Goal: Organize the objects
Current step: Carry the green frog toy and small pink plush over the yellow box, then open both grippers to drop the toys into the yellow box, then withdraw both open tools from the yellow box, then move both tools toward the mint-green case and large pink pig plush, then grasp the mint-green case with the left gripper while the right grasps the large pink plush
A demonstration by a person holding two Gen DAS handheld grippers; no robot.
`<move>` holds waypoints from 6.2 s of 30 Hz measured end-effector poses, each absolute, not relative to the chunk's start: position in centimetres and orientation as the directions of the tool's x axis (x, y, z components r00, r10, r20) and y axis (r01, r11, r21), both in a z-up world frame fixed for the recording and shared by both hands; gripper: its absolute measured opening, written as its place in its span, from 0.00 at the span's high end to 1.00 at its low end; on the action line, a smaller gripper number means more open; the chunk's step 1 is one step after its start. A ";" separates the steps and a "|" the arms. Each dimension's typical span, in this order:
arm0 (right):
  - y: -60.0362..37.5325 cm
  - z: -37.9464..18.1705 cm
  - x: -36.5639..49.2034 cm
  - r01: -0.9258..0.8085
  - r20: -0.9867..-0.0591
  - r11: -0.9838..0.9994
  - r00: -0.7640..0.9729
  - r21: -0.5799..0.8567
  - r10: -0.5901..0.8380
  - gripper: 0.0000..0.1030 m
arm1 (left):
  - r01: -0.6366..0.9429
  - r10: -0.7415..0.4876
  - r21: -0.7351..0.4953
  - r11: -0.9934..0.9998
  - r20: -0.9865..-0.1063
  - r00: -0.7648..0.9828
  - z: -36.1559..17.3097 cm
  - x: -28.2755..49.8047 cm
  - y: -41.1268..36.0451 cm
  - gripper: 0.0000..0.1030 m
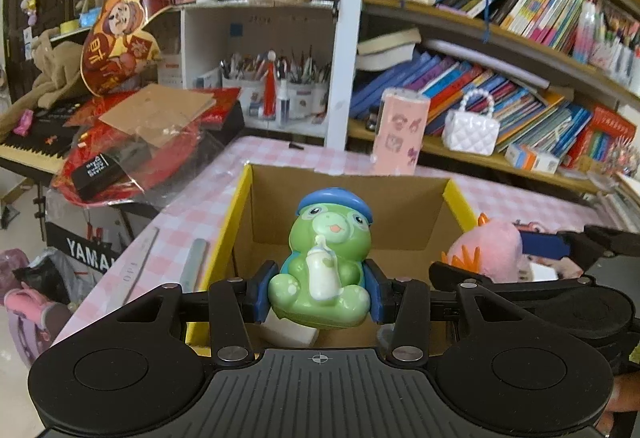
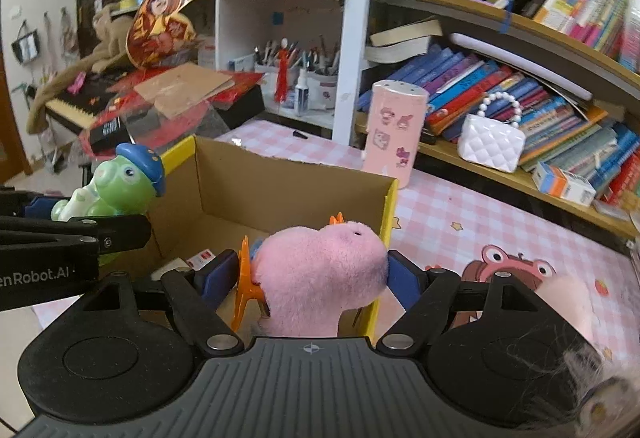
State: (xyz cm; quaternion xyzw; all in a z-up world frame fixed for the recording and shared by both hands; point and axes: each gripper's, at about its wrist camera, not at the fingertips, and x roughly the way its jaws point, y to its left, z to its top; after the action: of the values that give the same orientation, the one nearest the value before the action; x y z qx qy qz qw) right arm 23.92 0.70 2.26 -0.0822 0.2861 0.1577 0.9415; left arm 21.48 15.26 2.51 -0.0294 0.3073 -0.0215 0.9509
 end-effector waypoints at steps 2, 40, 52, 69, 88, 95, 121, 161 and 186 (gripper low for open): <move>0.8 1.7 24.8 -0.358 -0.574 0.931 0.778 -0.073 0.254 0.25 | 0.015 -0.049 -0.061 0.998 -0.599 0.799 2.0 22.2 15.2 0.58; 2.2 0.8 28.3 -0.439 -0.598 0.891 0.746 -0.112 0.293 0.24 | -0.045 0.012 -0.040 0.998 -0.597 0.802 2.1 23.8 16.5 0.31; 0.6 3.4 22.1 -0.328 -0.519 0.941 0.820 -0.085 0.240 0.24 | -0.031 0.005 -0.040 0.999 -0.534 0.846 3.9 18.7 17.2 0.25; 0.2 0.7 11.1 -0.234 -0.600 0.972 0.780 -0.014 0.179 0.24 | -0.015 0.005 -0.011 1.000 -0.612 0.791 1.5 9.4 18.0 0.19; -3.3 -2.2 2.8 -0.048 -0.686 0.998 0.725 0.027 0.053 0.24 | 0.164 -0.108 0.018 0.986 -0.677 0.728 -1.3 4.2 14.1 0.16; -5.5 -2.4 1.8 0.027 -0.700 1.000 0.714 0.010 -0.012 0.24 | 0.236 -0.171 0.004 0.972 -0.675 0.717 -1.5 4.5 11.7 0.14; -18.0 -2.4 5.6 0.199 -0.730 0.979 0.674 0.031 -0.114 0.24 | 0.374 -0.262 0.005 0.927 -0.705 0.659 -2.0 10.4 -1.0 0.14; -30.0 -2.4 21.4 0.055 -0.703 0.991 0.709 0.122 0.047 0.24 | 0.180 -0.127 -0.004 0.984 -0.721 0.681 -4.0 23.6 -11.8 0.14; -31.0 -2.5 30.1 -0.024 -0.668 0.990 0.736 0.137 0.110 0.24 | 0.225 -0.125 0.036 0.974 -0.742 0.659 -8.8 30.2 -14.9 0.15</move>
State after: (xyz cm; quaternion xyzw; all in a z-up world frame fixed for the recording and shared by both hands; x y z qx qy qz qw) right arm 30.15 -31.03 -2.52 0.0595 0.3617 0.0362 0.9297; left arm 30.25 -14.92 -8.76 0.0622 0.4015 -0.0965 0.9086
